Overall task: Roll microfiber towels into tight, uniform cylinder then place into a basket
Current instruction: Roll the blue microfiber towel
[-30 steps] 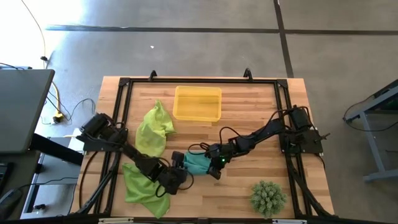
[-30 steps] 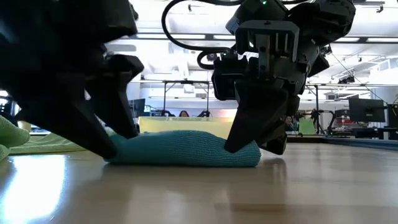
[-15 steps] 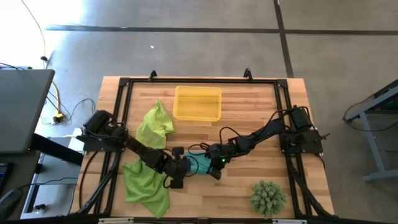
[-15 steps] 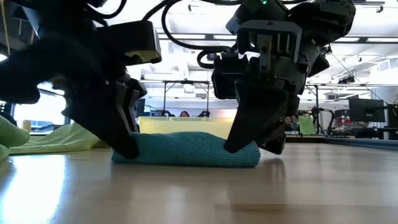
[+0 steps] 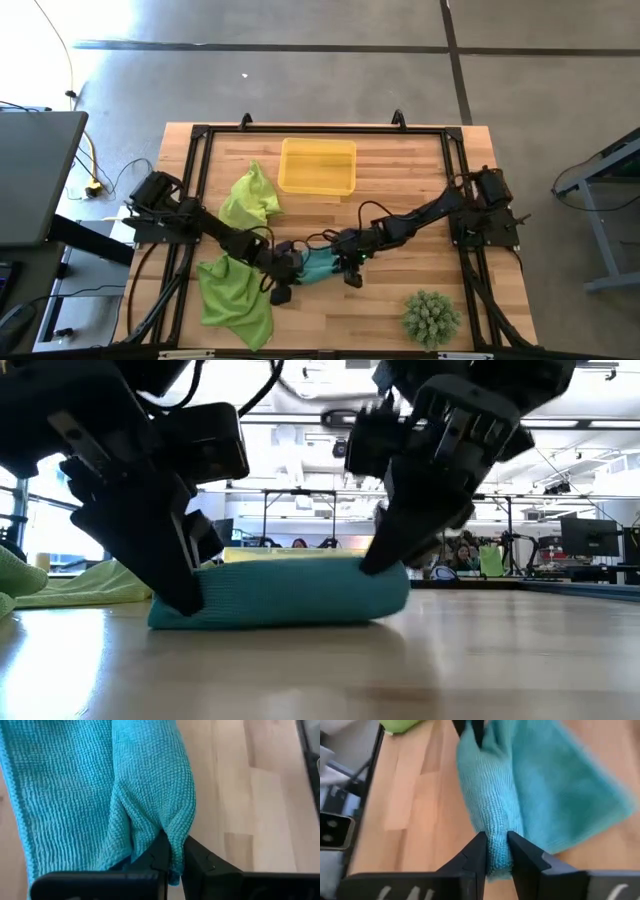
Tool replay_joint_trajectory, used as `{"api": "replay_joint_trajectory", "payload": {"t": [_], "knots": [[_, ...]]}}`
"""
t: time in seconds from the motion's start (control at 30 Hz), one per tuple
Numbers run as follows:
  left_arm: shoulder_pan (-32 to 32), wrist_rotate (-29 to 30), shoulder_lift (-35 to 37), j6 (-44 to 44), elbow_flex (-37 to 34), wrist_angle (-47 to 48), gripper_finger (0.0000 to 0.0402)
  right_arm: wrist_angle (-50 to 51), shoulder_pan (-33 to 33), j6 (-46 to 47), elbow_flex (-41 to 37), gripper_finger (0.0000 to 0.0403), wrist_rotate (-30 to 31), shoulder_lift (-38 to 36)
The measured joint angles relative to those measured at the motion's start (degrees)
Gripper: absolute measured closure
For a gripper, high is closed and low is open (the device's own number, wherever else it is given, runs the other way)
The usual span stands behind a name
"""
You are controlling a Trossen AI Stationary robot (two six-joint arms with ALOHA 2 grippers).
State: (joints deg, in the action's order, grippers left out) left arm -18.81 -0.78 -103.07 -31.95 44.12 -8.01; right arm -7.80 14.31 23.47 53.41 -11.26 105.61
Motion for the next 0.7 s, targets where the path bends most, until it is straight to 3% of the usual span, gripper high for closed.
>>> {"api": "replay_joint_trajectory", "payload": {"t": [0.2, 0.37, 0.5, 0.7], "knots": [[0.1, -1.0, 0.1, -5.4, -1.5, -0.6, 0.0388, 5.0, 5.7, -20.9, 0.0, 0.0334, 13.4, -5.9], [0.1, -1.0, 0.1, -7.5, -2.3, -1.6, 0.0388, 3.8, 12.1, -36.7, 0.0, 0.0334, 23.5, -6.0], [0.1, -1.0, 0.1, -7.8, -2.5, -2.6, 0.0388, 2.3, 14.6, -36.6, 0.0, 0.0319, 27.6, -3.5], [0.0, -0.8, 0.0, -8.1, -2.6, -3.1, 0.0389, -3.7, 15.0, -34.8, 0.1, 0.0252, 27.6, -0.6]]}}
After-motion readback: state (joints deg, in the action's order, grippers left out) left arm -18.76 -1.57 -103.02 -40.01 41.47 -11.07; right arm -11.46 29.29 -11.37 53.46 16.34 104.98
